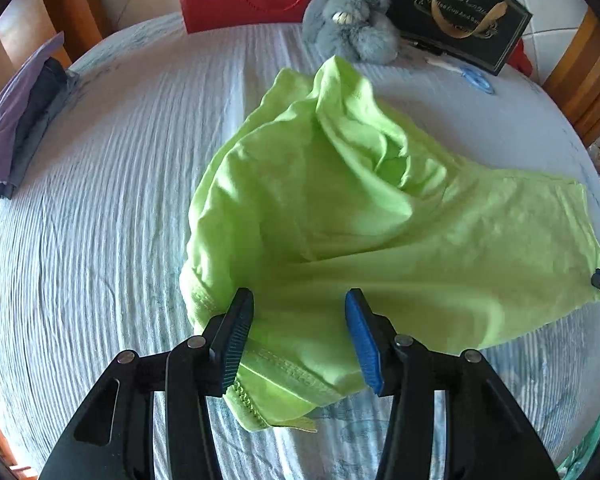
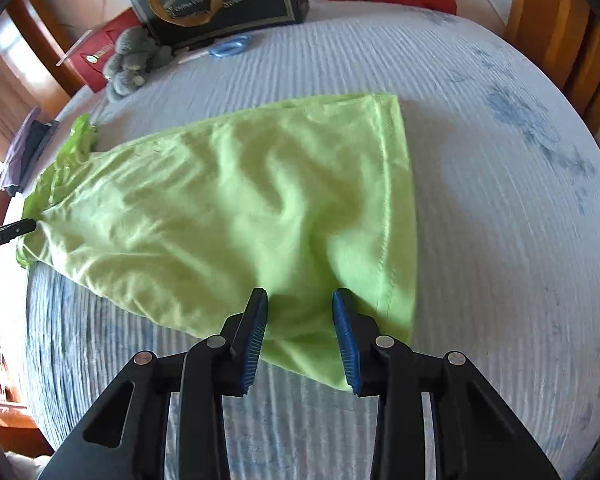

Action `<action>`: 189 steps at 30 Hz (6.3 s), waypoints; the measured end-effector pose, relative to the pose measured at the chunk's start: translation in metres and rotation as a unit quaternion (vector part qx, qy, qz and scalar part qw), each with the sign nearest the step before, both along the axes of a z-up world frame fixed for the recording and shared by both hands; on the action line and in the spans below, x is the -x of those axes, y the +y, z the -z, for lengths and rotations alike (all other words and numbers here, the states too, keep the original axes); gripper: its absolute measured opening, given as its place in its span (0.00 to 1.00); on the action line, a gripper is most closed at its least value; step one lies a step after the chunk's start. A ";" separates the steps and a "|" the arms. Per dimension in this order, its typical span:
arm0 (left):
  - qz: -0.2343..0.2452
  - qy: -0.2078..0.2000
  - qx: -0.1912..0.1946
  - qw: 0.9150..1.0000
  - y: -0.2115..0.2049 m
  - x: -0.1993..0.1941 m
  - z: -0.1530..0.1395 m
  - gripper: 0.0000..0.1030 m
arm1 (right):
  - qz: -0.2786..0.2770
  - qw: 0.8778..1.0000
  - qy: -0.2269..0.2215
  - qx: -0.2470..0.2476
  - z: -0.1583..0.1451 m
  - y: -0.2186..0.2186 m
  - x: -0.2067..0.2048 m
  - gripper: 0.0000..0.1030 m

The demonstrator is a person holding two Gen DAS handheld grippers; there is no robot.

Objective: Fold clothes

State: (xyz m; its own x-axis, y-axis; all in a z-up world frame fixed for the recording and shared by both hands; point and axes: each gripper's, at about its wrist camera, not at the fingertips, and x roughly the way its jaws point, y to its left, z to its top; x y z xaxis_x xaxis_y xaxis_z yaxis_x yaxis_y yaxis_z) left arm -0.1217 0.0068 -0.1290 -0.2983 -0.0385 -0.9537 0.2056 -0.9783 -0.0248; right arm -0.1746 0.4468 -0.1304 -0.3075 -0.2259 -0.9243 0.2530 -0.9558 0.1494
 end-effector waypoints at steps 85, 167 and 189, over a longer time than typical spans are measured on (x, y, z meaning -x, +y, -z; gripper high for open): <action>0.178 0.100 -0.024 0.979 -0.046 0.157 -0.025 0.03 | -0.259 0.962 0.042 0.082 -0.019 -0.361 0.123 0.13; 0.125 0.068 -0.059 0.988 -0.040 0.009 0.011 0.12 | -0.090 0.991 0.094 0.030 -0.033 -0.309 0.026 0.05; 0.077 0.129 -0.102 0.983 -0.040 0.029 -0.046 0.34 | -0.090 0.981 0.072 0.155 -0.067 -0.281 0.014 0.30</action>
